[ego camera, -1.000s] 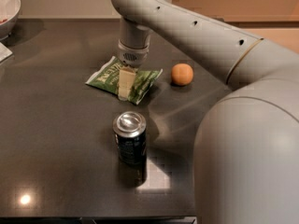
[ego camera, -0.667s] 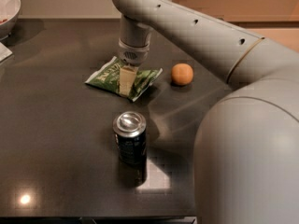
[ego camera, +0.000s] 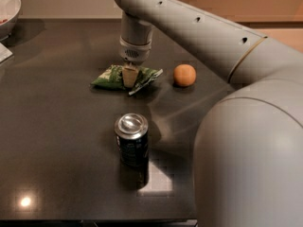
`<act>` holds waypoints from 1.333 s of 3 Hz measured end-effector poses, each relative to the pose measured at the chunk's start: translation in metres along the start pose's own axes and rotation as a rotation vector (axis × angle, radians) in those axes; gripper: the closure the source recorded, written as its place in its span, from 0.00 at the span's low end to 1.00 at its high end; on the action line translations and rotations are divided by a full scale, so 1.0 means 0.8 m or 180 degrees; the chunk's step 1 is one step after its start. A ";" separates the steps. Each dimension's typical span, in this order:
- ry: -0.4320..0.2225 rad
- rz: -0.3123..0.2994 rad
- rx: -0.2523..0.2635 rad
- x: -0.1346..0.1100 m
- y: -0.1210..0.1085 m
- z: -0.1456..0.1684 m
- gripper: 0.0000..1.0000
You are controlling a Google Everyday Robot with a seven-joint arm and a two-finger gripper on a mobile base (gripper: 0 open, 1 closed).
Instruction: Pick green jalapeno chip bag
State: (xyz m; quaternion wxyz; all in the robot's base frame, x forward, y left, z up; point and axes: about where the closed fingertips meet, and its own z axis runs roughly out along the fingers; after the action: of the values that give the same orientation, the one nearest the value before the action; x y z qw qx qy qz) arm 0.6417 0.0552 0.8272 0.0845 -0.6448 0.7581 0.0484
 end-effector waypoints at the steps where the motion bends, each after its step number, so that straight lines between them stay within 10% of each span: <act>1: -0.0184 -0.0200 0.0021 0.005 0.012 -0.047 1.00; 4: -0.0770 -0.0799 0.0158 0.008 0.039 -0.180 1.00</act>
Offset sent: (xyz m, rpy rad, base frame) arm -0.0533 -0.0402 0.1457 0.1897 -0.1036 0.2504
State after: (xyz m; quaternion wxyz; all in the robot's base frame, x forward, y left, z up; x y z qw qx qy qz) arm 0.6009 0.0281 0.9658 0.1964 -0.7216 0.6568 0.0959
